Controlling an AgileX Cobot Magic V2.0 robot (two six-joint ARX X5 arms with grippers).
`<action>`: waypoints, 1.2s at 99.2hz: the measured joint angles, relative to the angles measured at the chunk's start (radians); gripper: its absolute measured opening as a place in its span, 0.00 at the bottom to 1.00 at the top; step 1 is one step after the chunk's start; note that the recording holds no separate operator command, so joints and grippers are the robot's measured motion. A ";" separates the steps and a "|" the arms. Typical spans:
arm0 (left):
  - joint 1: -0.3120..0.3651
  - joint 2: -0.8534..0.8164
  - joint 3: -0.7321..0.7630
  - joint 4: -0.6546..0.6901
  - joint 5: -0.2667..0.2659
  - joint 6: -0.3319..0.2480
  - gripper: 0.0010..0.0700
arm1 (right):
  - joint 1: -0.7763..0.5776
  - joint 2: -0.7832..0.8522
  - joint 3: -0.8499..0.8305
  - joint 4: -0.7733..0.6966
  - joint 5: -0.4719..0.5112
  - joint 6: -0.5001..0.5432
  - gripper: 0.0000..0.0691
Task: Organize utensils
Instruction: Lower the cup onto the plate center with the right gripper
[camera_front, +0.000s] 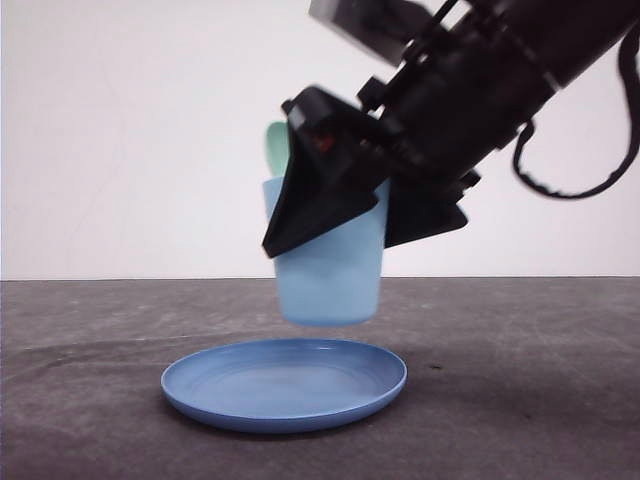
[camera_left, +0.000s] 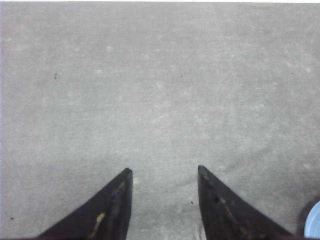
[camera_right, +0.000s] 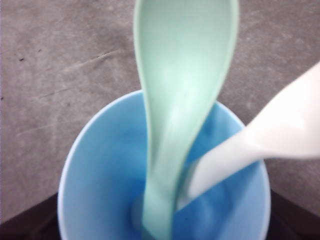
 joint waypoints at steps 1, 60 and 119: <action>0.000 0.000 0.000 0.000 0.000 0.000 0.33 | 0.000 0.005 0.000 0.006 0.000 0.000 0.67; 0.000 0.000 0.000 0.000 0.000 0.000 0.33 | 0.000 0.179 0.000 0.191 -0.011 0.000 0.67; 0.000 0.000 0.000 0.000 0.000 0.000 0.33 | 0.014 0.207 0.000 0.195 -0.048 0.000 0.92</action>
